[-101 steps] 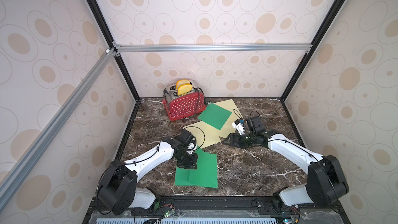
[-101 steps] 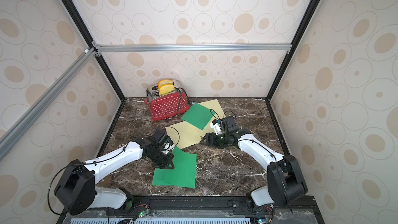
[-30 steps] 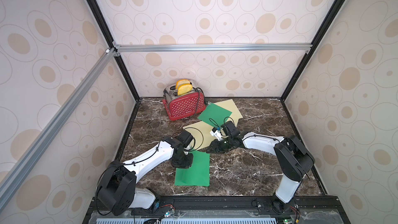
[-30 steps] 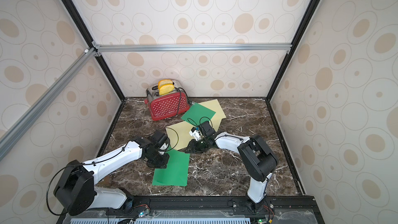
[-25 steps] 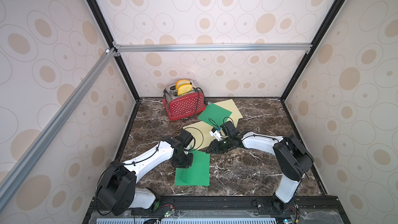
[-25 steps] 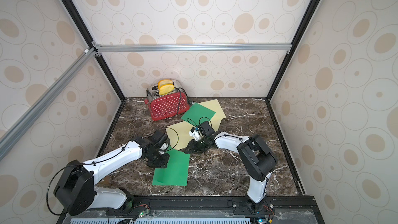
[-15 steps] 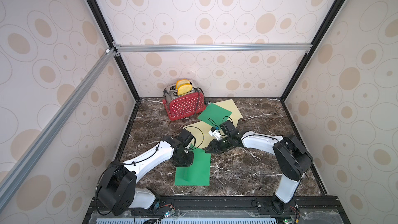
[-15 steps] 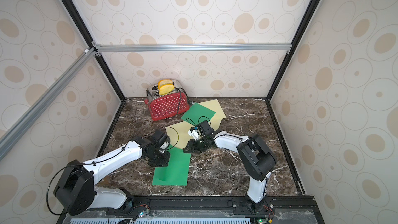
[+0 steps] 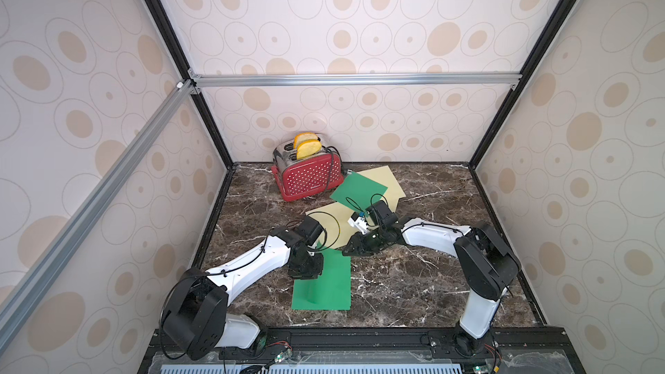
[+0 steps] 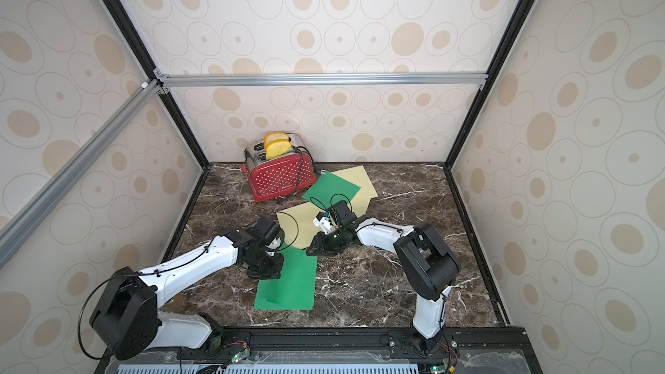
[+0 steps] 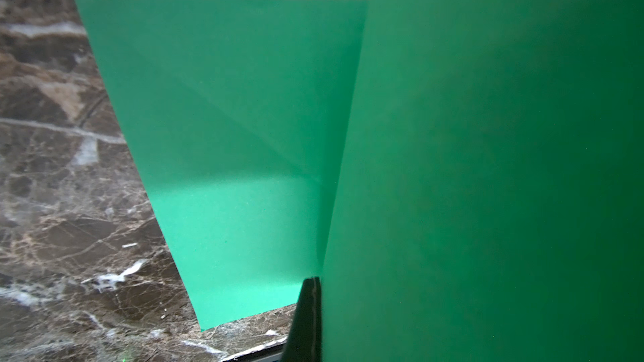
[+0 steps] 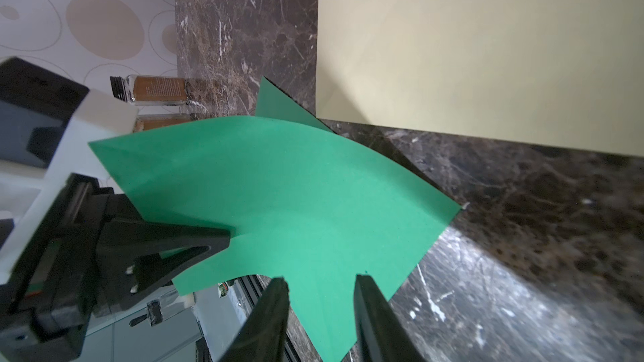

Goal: Sort the scattered colored papers by color
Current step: Place the colored paper.

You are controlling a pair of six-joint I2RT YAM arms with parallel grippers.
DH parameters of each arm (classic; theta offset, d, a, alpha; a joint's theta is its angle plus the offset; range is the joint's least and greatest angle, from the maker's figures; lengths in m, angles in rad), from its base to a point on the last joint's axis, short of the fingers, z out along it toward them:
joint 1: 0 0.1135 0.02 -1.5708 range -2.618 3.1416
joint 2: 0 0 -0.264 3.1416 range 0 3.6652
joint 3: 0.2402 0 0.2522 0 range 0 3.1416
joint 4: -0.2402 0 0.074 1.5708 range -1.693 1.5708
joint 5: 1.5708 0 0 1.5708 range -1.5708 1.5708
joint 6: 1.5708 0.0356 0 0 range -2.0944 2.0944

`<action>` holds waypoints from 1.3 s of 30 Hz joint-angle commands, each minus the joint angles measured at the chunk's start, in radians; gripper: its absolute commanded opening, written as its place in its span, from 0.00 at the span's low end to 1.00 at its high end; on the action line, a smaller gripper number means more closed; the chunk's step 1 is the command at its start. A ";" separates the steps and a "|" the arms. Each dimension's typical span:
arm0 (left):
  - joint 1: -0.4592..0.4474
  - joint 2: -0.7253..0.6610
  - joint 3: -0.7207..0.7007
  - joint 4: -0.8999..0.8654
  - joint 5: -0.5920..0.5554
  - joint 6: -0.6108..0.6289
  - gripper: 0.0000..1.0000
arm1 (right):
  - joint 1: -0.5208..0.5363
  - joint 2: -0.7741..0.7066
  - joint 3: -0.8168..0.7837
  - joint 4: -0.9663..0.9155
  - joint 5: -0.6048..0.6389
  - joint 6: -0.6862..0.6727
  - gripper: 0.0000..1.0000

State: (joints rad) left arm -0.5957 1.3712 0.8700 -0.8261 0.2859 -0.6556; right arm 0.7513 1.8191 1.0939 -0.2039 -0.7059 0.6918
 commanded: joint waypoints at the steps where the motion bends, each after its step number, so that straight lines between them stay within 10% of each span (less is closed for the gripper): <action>1: 0.000 0.006 0.010 -0.030 0.000 0.000 0.00 | 0.008 0.022 0.028 -0.019 -0.015 -0.018 0.37; 39: 0.004 0.094 0.081 -0.105 -0.034 0.098 0.00 | 0.041 0.095 0.009 0.028 -0.075 -0.004 0.36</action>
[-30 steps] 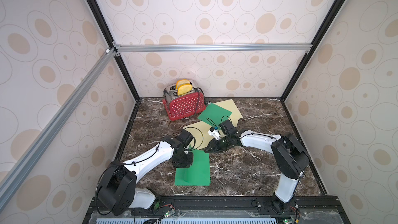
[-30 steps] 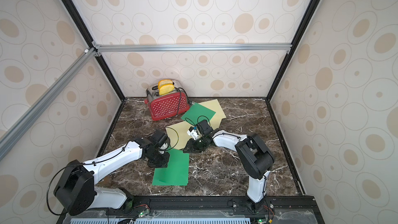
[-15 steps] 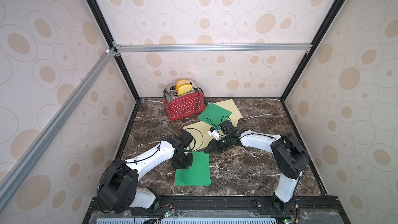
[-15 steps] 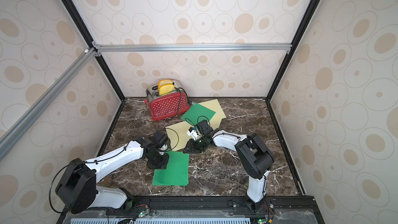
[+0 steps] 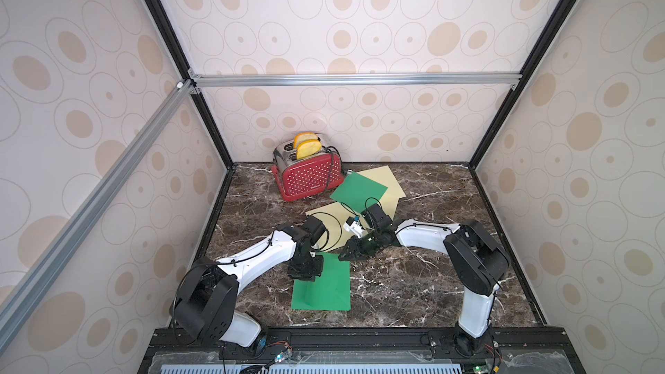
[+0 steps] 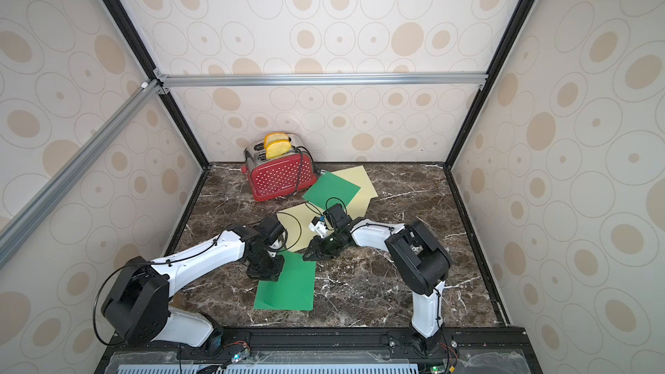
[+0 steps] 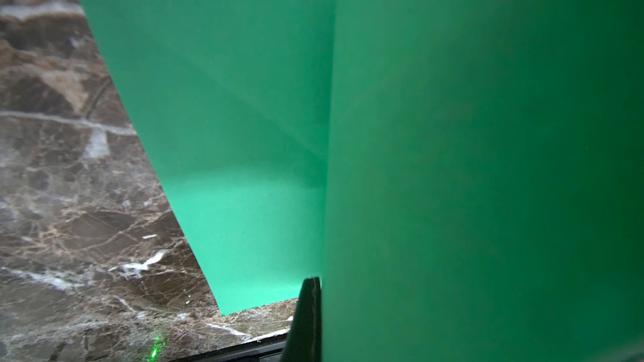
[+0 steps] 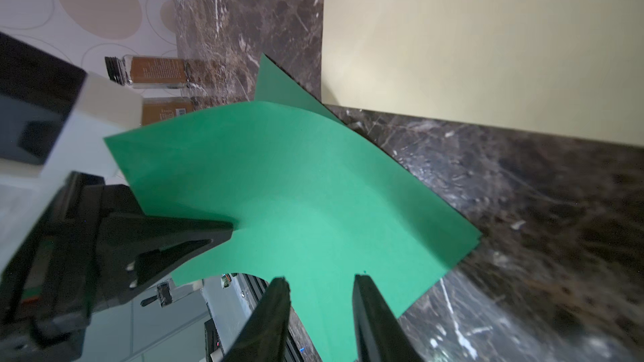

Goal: Sort the scattered colored papers by color
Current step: Place the colored paper.

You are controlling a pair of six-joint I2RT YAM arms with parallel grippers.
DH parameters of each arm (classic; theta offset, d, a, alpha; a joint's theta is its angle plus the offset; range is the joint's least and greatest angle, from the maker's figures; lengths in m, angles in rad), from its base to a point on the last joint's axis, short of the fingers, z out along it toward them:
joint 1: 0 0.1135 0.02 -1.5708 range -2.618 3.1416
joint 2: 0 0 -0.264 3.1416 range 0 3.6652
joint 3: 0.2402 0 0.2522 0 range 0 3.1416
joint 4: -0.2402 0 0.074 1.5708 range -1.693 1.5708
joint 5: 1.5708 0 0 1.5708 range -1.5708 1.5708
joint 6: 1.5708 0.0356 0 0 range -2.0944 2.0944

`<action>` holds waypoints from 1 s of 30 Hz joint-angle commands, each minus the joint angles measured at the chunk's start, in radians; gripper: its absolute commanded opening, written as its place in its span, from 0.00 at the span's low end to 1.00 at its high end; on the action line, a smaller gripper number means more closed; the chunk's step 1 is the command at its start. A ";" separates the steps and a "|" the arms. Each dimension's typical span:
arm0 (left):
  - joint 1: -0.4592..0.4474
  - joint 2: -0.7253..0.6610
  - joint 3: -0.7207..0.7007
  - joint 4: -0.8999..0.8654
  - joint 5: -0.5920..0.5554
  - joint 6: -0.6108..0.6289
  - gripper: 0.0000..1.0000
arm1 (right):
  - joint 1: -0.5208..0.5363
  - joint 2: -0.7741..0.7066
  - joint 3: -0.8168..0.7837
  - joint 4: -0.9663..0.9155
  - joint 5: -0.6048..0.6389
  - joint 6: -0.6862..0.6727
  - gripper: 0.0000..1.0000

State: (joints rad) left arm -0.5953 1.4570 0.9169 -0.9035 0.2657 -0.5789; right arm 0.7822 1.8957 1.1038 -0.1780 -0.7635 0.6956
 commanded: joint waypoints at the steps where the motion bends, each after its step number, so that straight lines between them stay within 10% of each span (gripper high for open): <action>1: 0.003 0.008 0.034 -0.028 -0.014 0.022 0.00 | 0.011 0.026 0.000 -0.001 -0.015 -0.013 0.35; 26: 0.007 0.023 0.065 -0.066 -0.047 0.034 0.00 | 0.012 0.097 0.013 -0.035 0.015 -0.062 0.35; 30: 0.007 0.015 0.081 -0.117 -0.077 0.039 0.32 | 0.011 0.101 0.018 -0.040 0.017 -0.064 0.35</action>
State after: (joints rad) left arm -0.5926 1.4719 0.9588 -0.9482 0.2287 -0.5514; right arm 0.7879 1.9652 1.1053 -0.1883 -0.7612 0.6487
